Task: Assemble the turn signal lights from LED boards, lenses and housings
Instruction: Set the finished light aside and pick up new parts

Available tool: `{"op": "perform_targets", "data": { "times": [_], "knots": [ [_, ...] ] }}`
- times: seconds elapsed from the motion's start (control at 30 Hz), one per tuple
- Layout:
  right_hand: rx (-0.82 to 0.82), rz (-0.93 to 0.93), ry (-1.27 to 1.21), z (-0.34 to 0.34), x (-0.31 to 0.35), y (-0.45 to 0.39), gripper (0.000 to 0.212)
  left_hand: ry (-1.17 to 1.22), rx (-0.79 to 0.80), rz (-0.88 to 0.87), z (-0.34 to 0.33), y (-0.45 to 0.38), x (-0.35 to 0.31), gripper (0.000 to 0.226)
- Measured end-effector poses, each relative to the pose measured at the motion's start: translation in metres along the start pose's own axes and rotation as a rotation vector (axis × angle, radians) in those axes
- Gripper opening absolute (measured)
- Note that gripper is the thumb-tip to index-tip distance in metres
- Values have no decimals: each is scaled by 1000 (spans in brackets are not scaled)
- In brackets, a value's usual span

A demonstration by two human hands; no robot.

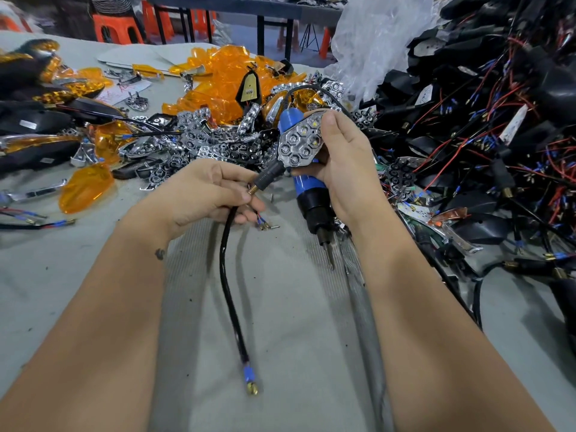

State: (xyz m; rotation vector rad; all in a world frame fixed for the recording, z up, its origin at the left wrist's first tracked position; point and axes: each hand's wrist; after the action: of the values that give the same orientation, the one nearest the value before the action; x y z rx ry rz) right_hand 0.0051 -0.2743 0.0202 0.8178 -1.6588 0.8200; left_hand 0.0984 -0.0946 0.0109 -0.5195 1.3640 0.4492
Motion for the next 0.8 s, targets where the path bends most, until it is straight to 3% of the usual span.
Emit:
{"op": "perform_targets", "data": {
  "times": [0.17, 0.3, 0.4, 0.57, 0.8],
  "knots": [
    [-47, 23, -52, -1, -1, 1, 25, 24, -192, -57, 3, -2, -2, 27],
    [-75, 41, -83, 1, 0, -1, 25, -102, -328, -99, 2, -3, 2, 9],
    [-68, 33, -89, 3, -1, -1, 24, -158, -383, -105, 4, -5, 5, 12],
    [-42, 41, -37, 2, -2, -1, 25, -162, -314, -58, 4, -6, 6, 16],
    [5, 68, 97, 0, 3, 1, 25, -156, -35, 7, 8, -1, 3, 9]
  ]
}}
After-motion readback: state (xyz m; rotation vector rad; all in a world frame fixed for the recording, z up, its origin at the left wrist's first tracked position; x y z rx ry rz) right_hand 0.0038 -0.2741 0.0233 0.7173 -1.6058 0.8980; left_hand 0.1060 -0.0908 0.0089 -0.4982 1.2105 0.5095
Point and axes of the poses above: each hand's wrist, its own y-axis away from the middle knuckle, its own z-axis out of the back of the hand, x = y × z, and after that the axes turned 10 degrees about -z, right-handed
